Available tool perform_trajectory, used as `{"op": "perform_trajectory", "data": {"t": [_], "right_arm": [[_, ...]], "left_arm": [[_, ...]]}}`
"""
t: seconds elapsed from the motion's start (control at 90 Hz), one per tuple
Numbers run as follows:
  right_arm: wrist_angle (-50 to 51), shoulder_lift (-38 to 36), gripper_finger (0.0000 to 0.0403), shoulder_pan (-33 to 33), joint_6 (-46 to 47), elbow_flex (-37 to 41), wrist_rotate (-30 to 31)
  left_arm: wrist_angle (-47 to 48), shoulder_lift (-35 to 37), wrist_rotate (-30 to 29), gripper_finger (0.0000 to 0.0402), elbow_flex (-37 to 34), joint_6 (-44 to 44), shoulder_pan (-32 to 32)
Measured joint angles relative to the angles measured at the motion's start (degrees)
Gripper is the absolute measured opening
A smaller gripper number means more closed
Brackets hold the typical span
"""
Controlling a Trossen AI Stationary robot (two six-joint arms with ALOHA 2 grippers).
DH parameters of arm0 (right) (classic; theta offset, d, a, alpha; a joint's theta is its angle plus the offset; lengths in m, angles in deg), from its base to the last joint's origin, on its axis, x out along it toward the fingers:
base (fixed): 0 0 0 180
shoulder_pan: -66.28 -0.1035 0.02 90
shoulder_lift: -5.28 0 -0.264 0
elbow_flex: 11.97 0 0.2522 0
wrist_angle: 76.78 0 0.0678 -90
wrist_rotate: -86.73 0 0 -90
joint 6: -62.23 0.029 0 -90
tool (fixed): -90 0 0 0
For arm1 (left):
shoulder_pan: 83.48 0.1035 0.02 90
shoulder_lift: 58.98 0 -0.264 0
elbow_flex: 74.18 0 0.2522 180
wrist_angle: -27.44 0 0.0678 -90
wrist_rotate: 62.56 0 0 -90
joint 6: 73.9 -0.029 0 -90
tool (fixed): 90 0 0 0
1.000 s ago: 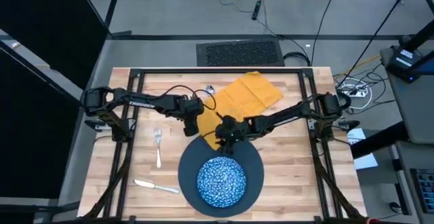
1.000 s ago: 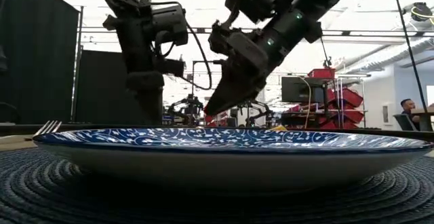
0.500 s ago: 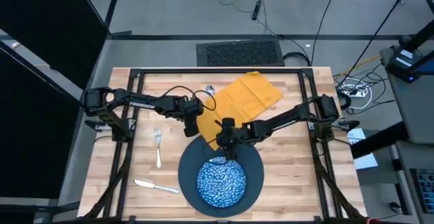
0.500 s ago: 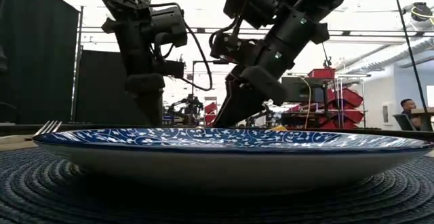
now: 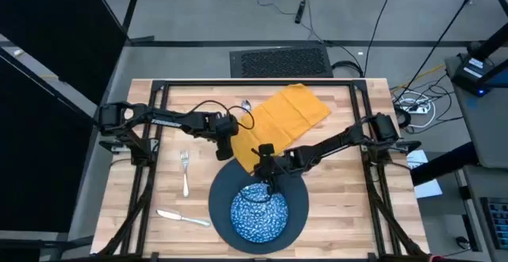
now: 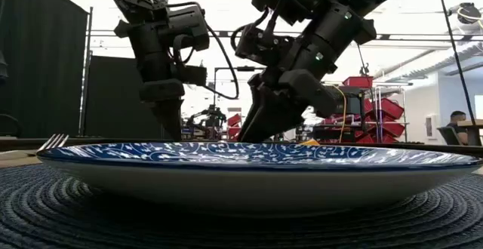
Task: Set table place
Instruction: Fold the yellow table napkin
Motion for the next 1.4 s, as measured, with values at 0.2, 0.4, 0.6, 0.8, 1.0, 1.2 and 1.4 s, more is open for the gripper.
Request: {"op": "perform_trajectory", "data": {"t": [0.2, 0.4, 0.6, 0.8, 1.0, 1.2, 1.4], "right_arm": [[-0.6, 1.5, 0.0105, 0.4, -1.7, 0.0, 0.0], [-1.0, 2.3, 0.0105, 0.4, -1.6, 0.1, 0.0], [-1.0, 2.3, 0.0105, 0.4, -1.0, 0.1, 0.2], [-1.0, 2.3, 0.0082, 0.4, -0.9, 0.1, 1.8], [-1.0, 2.3, 0.0057, 0.4, -0.9, 0.1, 1.7], [-0.7, 2.3, 0.0057, 0.4, 0.5, 0.1, 1.4], [-0.1, 2.3, 0.0045, 0.4, 0.5, 0.1, 1.4]], "left_arm": [[0.0, 0.0, 0.1, 0.0114, 0.0, 0.0, -0.1], [0.0, 0.0, 0.2, 0.0114, 0.0, 0.0, -0.1], [-0.2, 0.0, 0.2, 0.0114, 0.0, 0.0, -0.1], [-0.5, 0.0, 0.2, 0.0114, 0.0, 0.1, -0.1], [-0.5, 0.0, 0.2, 0.0114, 0.0, 0.2, -0.1], [-1.0, 0.0, 0.2, 0.0114, 0.0, 0.2, -0.1], [-1.3, 0.0, 0.2, 0.0114, 0.0, 0.2, -0.1]]}}
